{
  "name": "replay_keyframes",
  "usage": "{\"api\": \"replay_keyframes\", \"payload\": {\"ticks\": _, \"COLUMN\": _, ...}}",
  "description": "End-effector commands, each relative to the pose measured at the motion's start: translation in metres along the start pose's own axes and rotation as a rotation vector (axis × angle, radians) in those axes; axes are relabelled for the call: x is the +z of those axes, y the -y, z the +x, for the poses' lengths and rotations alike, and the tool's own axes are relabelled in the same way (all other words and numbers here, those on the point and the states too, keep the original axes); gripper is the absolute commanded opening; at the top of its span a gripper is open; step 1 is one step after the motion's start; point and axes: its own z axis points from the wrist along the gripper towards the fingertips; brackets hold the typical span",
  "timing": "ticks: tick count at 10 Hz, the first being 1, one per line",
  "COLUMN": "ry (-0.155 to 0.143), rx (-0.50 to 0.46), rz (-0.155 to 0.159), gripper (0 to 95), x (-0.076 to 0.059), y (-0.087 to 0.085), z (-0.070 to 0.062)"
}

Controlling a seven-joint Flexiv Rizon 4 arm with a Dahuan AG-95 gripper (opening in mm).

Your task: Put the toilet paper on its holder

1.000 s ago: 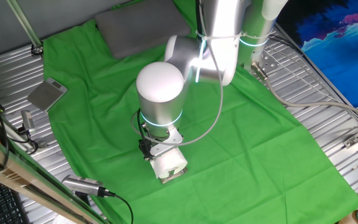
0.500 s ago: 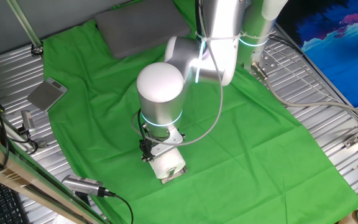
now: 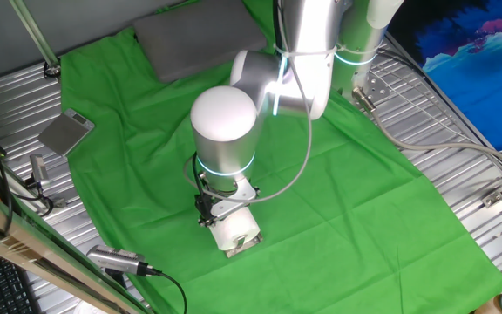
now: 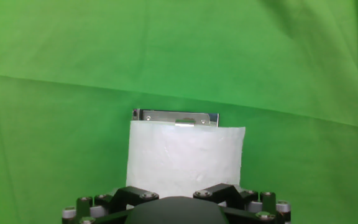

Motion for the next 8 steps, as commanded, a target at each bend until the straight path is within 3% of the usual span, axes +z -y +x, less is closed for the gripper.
{"api": "replay_keyframes", "payload": {"ticks": 1, "ry": 0.002, "rx": -0.001, "rz": -0.004, "gripper": 95.0, "x": -0.002, "y": 0.000, "z": 0.000}}
{"api": "replay_keyframes", "payload": {"ticks": 5, "ry": 0.002, "rx": -0.016, "rz": -0.010, "gripper": 95.0, "x": -0.016, "y": 0.000, "z": 0.002}}
{"api": "replay_keyframes", "payload": {"ticks": 8, "ry": 0.006, "rx": -0.029, "rz": -0.013, "gripper": 95.0, "x": -0.018, "y": 0.000, "z": 0.014}}
